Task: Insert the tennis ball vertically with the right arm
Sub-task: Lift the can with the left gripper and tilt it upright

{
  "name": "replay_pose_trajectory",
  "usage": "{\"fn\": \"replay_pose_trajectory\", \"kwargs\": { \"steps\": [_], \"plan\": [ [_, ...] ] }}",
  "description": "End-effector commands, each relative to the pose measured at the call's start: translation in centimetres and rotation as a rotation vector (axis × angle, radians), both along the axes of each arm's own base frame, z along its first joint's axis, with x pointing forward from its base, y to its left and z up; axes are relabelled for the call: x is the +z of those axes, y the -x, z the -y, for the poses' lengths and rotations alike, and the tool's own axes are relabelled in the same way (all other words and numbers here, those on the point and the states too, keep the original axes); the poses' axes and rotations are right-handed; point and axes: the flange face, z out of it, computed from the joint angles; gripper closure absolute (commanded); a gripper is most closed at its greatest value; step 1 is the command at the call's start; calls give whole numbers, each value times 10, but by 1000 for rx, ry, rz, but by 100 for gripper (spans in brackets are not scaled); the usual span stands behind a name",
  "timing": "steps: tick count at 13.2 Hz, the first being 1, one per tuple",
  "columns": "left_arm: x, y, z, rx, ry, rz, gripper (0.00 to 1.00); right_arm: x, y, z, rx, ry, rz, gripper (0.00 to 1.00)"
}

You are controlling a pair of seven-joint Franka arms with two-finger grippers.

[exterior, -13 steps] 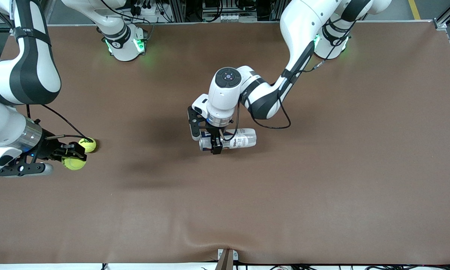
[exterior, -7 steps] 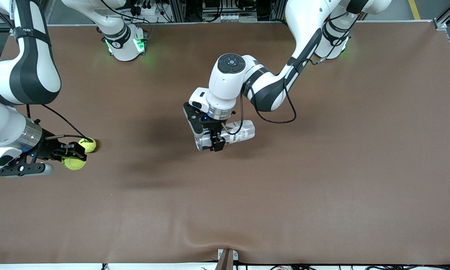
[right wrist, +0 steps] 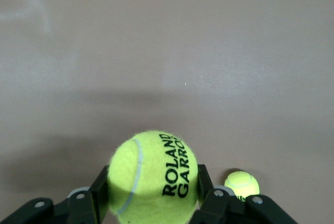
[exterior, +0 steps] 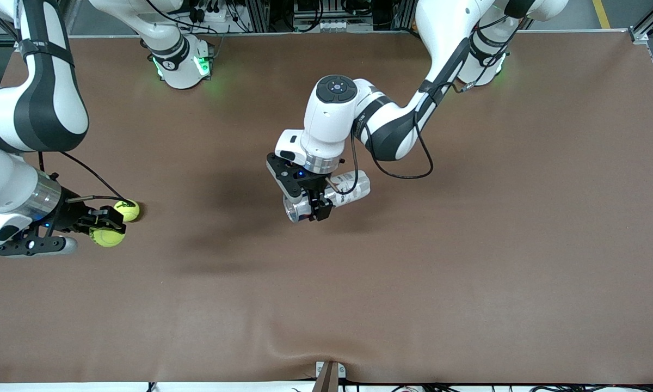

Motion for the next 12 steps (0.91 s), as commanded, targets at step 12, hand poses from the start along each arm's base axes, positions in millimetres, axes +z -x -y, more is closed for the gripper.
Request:
{"fn": "replay_pose_trajectory", "kwargs": {
  "steps": [12],
  "plan": [
    [3, 42, 36, 119, 45, 12, 24, 8, 7, 0, 2, -13, -2, 63]
  ]
}}
